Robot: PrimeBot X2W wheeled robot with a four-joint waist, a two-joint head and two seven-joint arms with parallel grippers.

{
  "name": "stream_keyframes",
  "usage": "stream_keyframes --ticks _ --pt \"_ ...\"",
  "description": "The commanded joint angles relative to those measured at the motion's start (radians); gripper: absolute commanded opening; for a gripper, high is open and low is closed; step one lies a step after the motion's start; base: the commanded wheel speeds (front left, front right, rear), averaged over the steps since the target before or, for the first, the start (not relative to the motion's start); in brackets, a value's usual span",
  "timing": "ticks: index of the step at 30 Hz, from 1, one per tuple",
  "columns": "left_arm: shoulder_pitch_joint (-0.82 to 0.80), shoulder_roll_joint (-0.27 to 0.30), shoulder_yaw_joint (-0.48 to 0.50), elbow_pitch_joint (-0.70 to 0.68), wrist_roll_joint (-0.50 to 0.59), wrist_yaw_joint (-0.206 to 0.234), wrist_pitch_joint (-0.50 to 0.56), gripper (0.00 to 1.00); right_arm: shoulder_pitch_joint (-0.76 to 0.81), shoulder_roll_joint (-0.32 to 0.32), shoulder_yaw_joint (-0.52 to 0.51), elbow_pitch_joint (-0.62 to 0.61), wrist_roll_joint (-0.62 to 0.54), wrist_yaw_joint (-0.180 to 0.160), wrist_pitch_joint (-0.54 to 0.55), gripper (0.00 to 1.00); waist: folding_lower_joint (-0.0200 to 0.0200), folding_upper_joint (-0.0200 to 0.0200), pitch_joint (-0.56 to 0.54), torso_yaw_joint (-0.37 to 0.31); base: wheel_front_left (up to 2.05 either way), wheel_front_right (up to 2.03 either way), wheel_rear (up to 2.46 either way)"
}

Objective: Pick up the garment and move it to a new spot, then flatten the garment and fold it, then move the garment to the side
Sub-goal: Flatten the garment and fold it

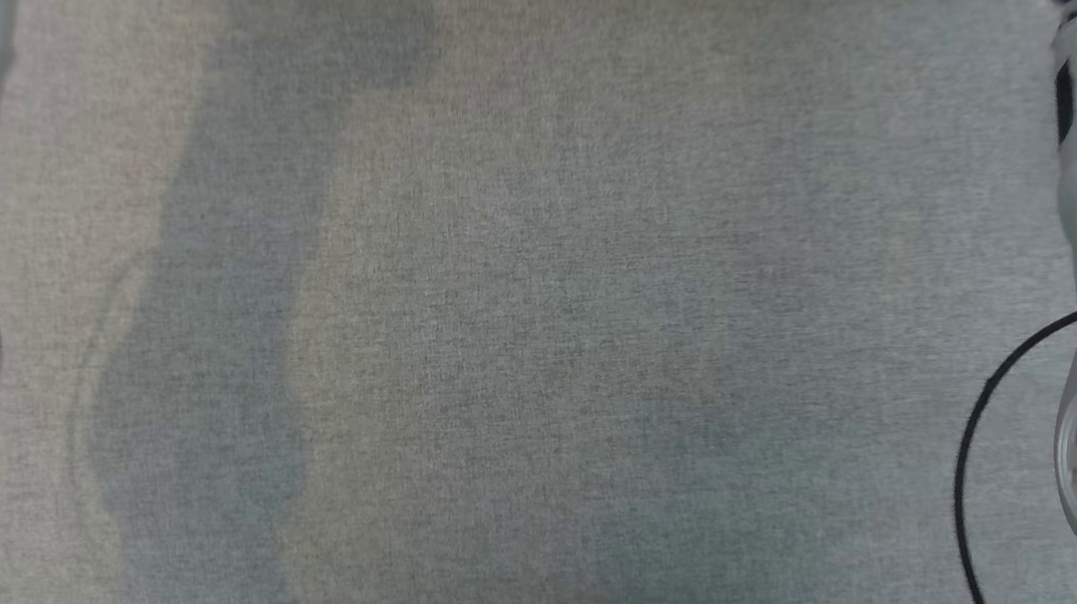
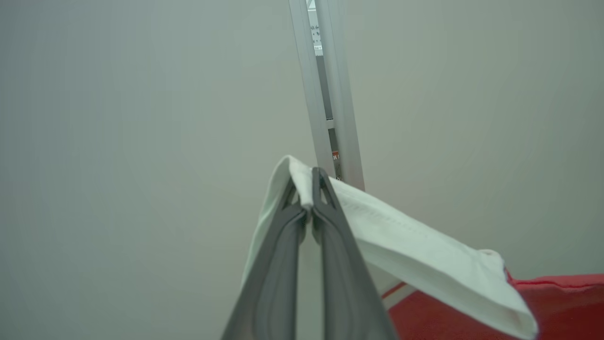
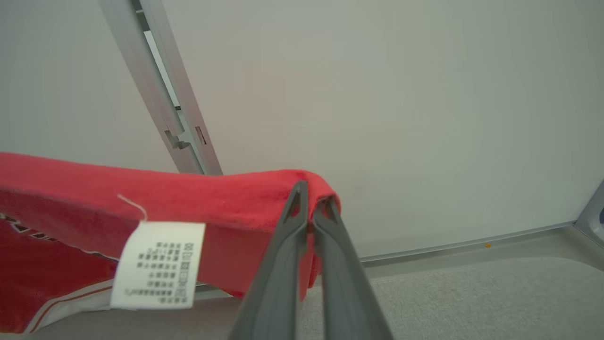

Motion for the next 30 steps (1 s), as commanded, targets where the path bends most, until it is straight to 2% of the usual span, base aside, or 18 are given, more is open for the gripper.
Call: stream_keyframes --ticks 1,5,8,14,19,25,30 --pt "0.064 0.001 0.025 -0.017 -0.016 -0.002 -0.002 0.0 0.011 -0.002 0.013 0.026 0.017 -0.001 -0.019 0.0 -0.0002 -0.0001 0.076 0.016 0.0 0.0 0.0" --pt "0.18 -0.005 0.088 -0.094 -0.034 -0.027 -0.003 0.0 0.027 -0.003 0.075 0.074 0.08 -0.001 -0.045 0.0 -0.0002 -0.0001 0.093 0.02 0.0 0.0 0.0" --pt "0.273 -0.018 0.141 -0.162 -0.07 -0.044 -0.003 0.0 0.058 -0.003 0.139 0.058 0.138 -0.001 -0.049 0.0 -0.0002 -0.0001 0.091 0.021 0.0 0.0 0.0" --pt "0.469 -0.037 0.181 -0.337 -0.116 -0.054 -0.003 0.0 0.18 -0.003 0.2 -0.094 0.238 -0.001 -0.05 0.0 -0.0002 -0.0001 0.067 0.014 0.0 0.0 0.0" --pt "0.621 -0.023 0.184 -0.468 -0.158 -0.054 -0.003 0.0 0.301 -0.002 0.233 -0.208 0.28 -0.001 -0.05 0.0 -0.0002 -0.0001 0.025 0.016 0.0 0.0 0.0" --pt "0.815 -0.02 0.193 -0.595 -0.174 -0.055 -0.003 0.0 0.474 -0.007 0.283 -0.329 0.276 -0.001 -0.05 0.0 -0.0002 -0.0001 -0.064 0.016 0.0 0.0 0.0" --pt "1.003 -0.043 0.203 -0.652 -0.2 -0.055 -0.003 0.0 0.636 -0.006 0.31 -0.402 0.34 -0.001 -0.05 0.0 -0.0002 -0.0001 -0.18 0.026 0.0 0.0 0.0"
